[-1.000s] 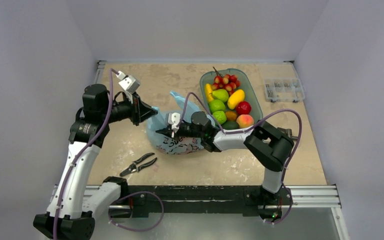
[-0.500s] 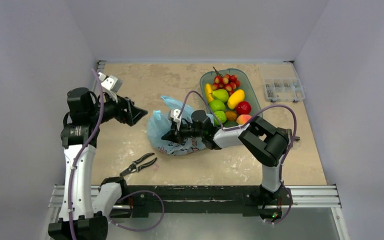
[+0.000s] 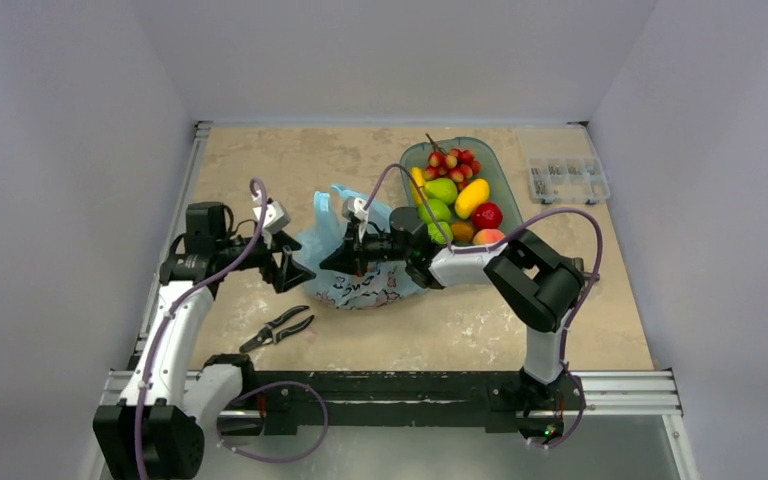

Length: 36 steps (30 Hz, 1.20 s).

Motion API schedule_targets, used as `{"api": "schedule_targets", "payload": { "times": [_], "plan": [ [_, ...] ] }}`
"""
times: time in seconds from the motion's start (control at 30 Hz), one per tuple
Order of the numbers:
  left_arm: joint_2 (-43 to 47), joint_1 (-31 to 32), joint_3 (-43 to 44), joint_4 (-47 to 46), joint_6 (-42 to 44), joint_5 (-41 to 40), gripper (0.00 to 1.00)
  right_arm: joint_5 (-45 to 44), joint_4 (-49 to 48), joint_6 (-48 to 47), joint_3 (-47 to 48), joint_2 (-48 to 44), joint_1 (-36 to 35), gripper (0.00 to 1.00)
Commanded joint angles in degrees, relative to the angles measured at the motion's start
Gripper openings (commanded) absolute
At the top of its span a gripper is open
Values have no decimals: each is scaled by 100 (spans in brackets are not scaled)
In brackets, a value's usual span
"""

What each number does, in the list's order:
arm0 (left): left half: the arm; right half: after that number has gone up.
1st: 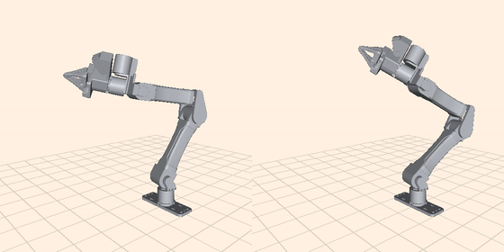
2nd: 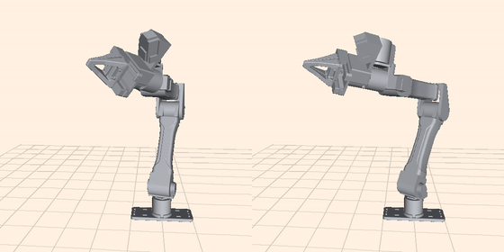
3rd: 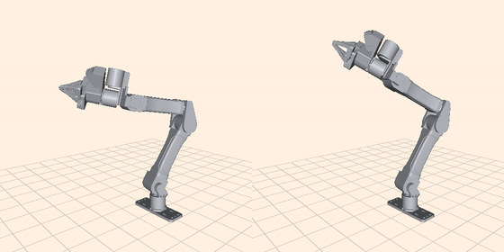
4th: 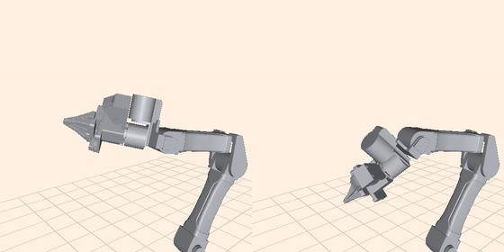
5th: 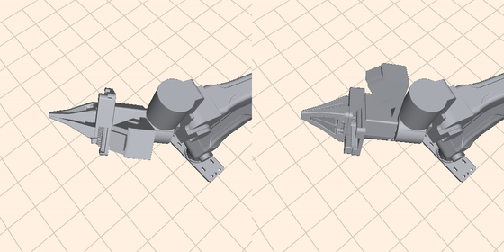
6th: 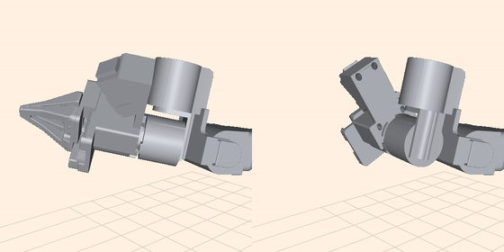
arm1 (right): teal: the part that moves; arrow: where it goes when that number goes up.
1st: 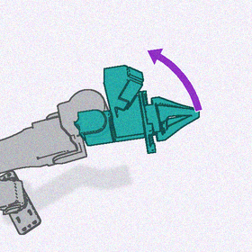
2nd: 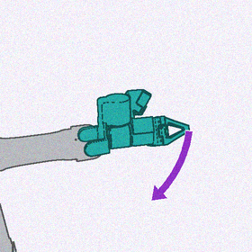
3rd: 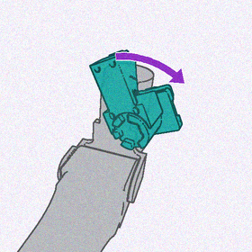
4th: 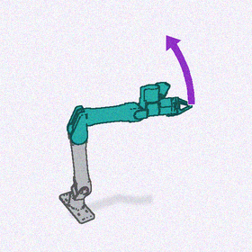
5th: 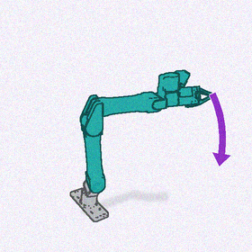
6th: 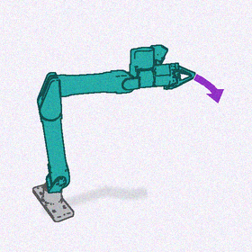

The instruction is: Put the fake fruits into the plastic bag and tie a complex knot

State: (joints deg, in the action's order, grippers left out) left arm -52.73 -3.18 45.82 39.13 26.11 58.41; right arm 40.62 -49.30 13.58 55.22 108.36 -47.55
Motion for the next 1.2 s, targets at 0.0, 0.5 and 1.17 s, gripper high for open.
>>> {"api": "schedule_targets", "payload": {
  "times": [0.0, 0.5, 1.17],
  "plan": [
    [-306, 456, -341, -1882, -429, -32, 81, 234, -293, 287, 186, -273, -9, 0],
    [-1089, 801, -328, -3430, -2327, 346, 0, 176, -276, -39, -20, -395, -9, 54],
    [-1014, 1143, -1665, -6066, -6459, -632, 0, -1127, -1665, 92, -74, 748, -334, 19]
  ]
}}
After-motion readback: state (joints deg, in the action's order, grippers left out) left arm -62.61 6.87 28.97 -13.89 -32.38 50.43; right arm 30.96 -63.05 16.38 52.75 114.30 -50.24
